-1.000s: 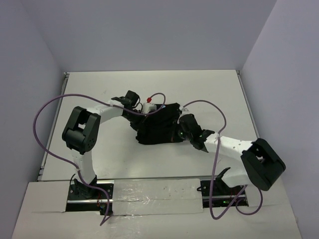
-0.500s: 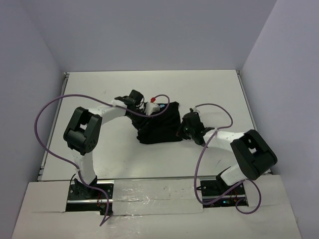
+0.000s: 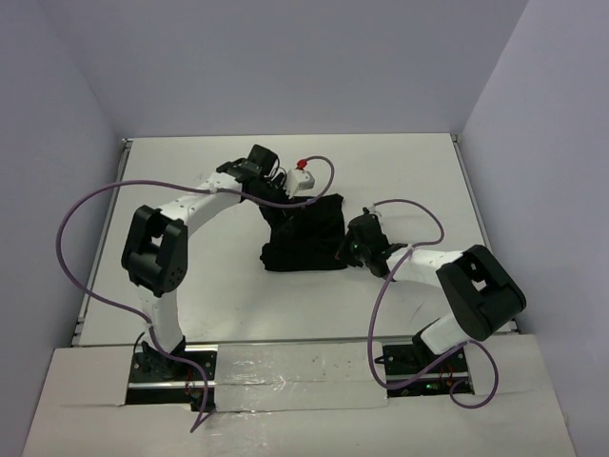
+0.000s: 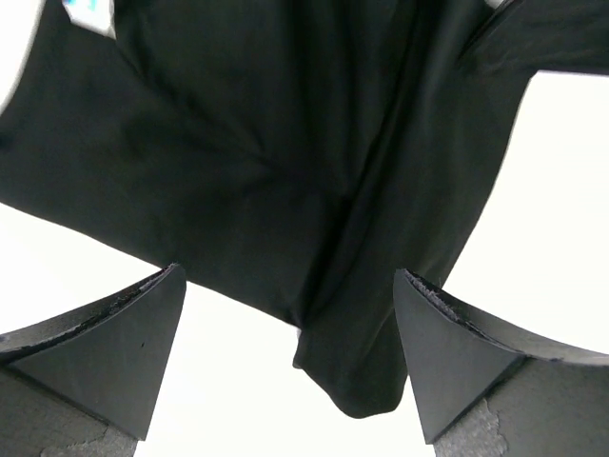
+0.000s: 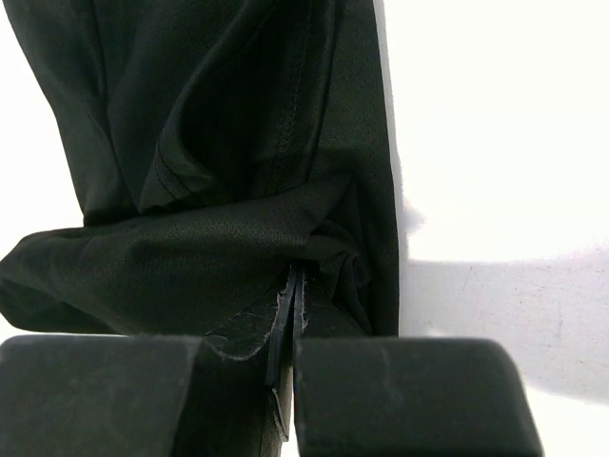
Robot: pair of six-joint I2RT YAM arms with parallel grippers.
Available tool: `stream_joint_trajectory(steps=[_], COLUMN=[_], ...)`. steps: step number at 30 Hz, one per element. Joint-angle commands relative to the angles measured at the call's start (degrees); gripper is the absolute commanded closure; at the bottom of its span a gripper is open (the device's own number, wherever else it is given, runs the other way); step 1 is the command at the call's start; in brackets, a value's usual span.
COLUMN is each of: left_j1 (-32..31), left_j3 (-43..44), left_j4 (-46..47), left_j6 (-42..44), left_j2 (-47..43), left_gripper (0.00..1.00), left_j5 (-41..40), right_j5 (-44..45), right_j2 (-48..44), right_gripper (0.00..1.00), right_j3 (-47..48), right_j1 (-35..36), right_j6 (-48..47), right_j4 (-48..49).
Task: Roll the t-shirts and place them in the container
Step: Roll the T-shirt to the center of the board.
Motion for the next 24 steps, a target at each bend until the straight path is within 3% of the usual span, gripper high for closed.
stream_joint_trajectory(steps=[1, 5, 7, 8, 10, 11, 12, 13, 15, 16, 18, 24], left_j1=[-0.22, -0.48, -1.71, -3.89, -8.36, -9.61, -10.84, -11.73, -14.01, -14.89, -15.25, -16.3], left_j3=[5.84, 6.22, 1.66, -5.85, -20.15, -24.77, -29.43, -33.13, -40.27, -42.11, -42.31, -45.11], left_j4=[-3.82, -4.81, -2.01, 2.88, 7.65, 13.42, 16.78, 19.69, 25.83, 29.43, 31.47, 34.74], left_j6=[3.91, 7.17, 9.63, 10.6, 17.44, 19.9, 23.23, 24.83, 27.73, 27.05, 26.34, 28.43], left_j2=[-3.29, -7.58, -13.79, -16.19, -24.24, -26.56, -28.93, -31.65, -31.95, -31.34, -28.97, -27.55], left_gripper=[0.01, 0.01, 0.01, 0.03, 0.12, 0.19, 0.33, 0.36, 0.3, 0.2, 0.15, 0.12], left_j5=[5.98, 11.43, 12.33, 11.19, 6.1, 4.17, 2.06, -2.75, -7.34, -11.98, -15.52, -18.26], right_j5=[2.12, 2.56, 2.65, 2.39, 2.39, 2.39, 2.21, 2.12, 1.69, 1.6, 1.51, 1.51], right_j2=[1.45, 1.19, 1.1, 1.19, 1.45, 1.54, 1.63, 1.72, 1.8, 1.8, 1.72, 2.07], right_gripper=[1.0, 1.0, 1.0, 1.0, 1.0, 1.0, 1.0, 1.0, 1.0, 1.0, 1.0, 1.0], right_j3=[-0.46, -0.19, -0.19, -0.19, -0.19, -0.28, -0.19, -0.28, -0.19, -0.19, -0.19, 0.42], right_j1=[-0.27, -0.27, -0.27, -0.27, -0.27, -0.27, -0.35, -0.27, -0.35, -0.27, -0.27, -0.27], right_j6=[0.73, 0.56, 0.56, 0.56, 0.56, 0.47, 0.3, 0.03, -0.41, -0.58, -0.67, -1.2], right_j4=[-1.21, -1.39, -1.3, -1.21, -1.21, -1.12, -1.12, -1.21, -1.3, -1.39, -1.47, -1.91])
